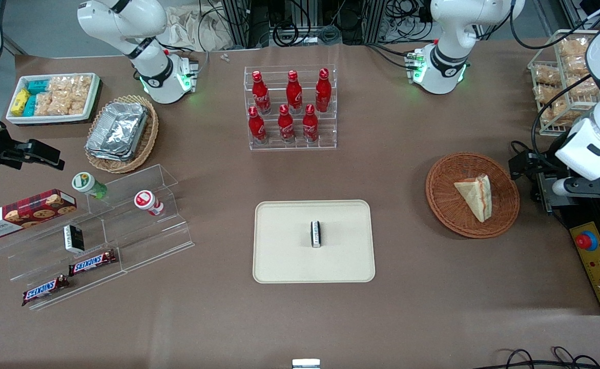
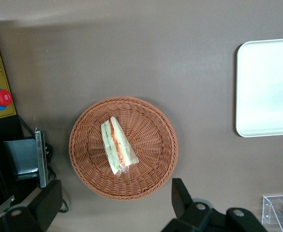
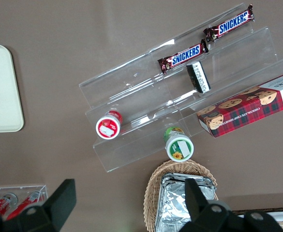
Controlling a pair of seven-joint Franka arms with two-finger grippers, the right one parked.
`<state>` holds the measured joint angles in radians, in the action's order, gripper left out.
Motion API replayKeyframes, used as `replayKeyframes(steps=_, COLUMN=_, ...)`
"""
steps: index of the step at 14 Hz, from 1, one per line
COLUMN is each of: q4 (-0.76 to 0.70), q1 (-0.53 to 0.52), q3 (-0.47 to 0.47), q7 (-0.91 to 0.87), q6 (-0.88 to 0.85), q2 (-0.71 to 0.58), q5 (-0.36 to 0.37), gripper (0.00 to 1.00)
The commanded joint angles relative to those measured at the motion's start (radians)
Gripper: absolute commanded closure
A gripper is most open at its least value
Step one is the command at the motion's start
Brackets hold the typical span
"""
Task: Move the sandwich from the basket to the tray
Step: 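Move the left gripper over the wrapped sandwich in the wicker basket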
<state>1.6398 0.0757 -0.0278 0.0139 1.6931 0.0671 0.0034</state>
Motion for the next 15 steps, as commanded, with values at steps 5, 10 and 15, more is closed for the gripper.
replayKeyframes(steps=5, q4=0.202, q1=-0.049, q3=0.002, q7=-0.186, q6=0.101, q2=-0.073, q5=-0.013, gripper=0.0)
replayKeyframes(steps=10, q4=0.496, q1=-0.06, q3=0.002, q7=-0.361, q6=0.379, q2=-0.16, q5=-0.01, gripper=0.0)
replayKeyframes(steps=15, q4=0.701, q1=-0.079, q3=0.0, q7=-0.445, q6=0.598, q2=-0.159, q5=-0.013, gripper=0.0)
